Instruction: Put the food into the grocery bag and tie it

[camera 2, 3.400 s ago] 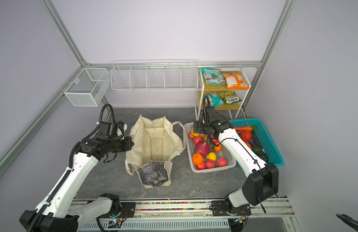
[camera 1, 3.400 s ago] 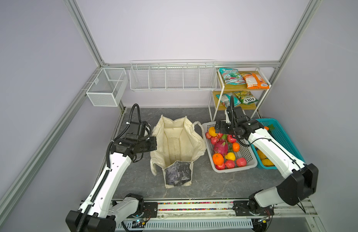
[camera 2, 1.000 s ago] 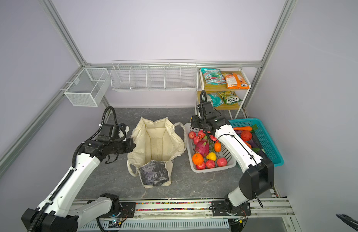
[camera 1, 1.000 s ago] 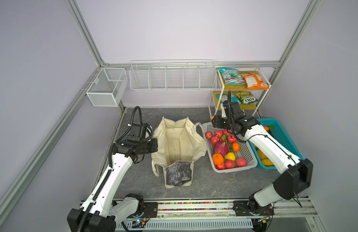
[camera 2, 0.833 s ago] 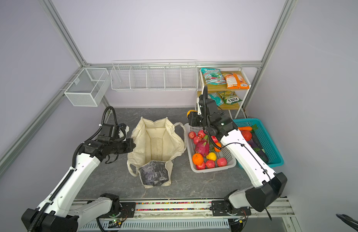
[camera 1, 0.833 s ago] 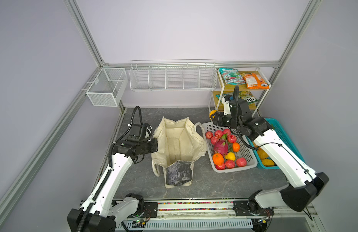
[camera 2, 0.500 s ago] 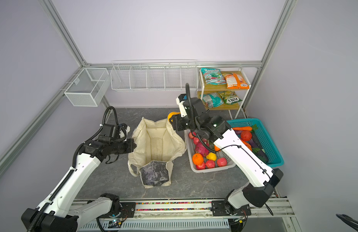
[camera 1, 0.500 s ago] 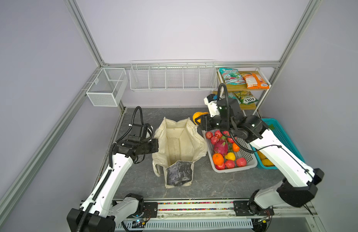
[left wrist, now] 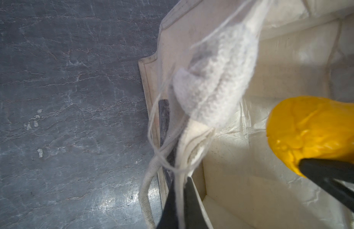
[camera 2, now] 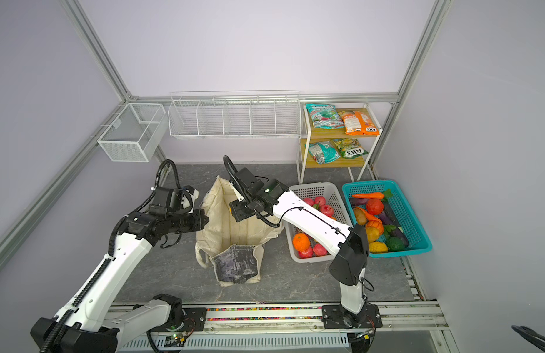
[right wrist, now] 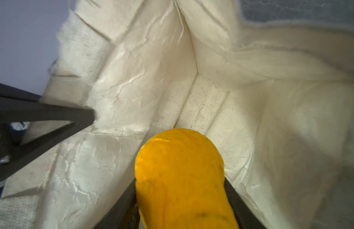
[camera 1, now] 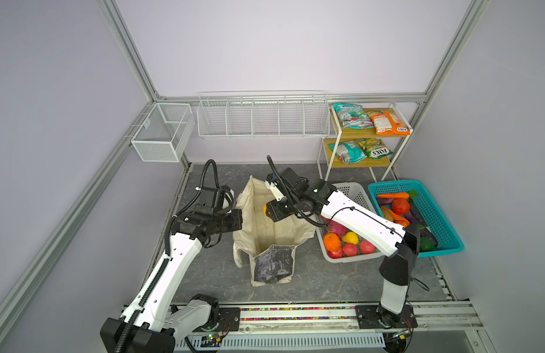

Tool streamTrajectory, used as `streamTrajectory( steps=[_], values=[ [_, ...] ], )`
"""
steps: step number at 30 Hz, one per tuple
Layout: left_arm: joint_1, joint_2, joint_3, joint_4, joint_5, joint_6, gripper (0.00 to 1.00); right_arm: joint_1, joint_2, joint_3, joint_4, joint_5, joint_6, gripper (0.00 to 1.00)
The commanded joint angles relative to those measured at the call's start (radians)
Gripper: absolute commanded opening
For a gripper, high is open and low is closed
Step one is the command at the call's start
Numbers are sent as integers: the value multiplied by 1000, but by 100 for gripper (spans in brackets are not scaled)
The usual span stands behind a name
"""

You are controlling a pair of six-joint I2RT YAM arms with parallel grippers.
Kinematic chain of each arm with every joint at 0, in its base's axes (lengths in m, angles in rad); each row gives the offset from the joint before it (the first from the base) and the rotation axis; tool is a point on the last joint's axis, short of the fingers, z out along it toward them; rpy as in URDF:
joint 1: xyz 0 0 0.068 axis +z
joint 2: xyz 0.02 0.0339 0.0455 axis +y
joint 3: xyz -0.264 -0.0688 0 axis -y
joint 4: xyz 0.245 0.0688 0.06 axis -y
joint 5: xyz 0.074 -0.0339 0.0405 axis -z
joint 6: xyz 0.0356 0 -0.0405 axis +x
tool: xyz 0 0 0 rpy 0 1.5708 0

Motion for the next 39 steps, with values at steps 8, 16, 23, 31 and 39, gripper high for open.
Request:
streamTrajectory(
  steps=[8,16,23,31,39],
  values=[
    [-8,-7,27,-27,3,-1,0,13,114,18,58,-32,36,35],
    [-8,-7,39,-19,3,-6,0,31,161,-9,92,5,43,35],
    [-8,-4,42,-7,-2,-14,0,40,182,-35,115,14,51,35],
    [-8,-11,50,0,-6,-24,0,40,228,-56,124,49,53,35],
    [-8,-12,53,-4,-9,-23,0,39,276,-63,127,59,56,37]
  ],
)
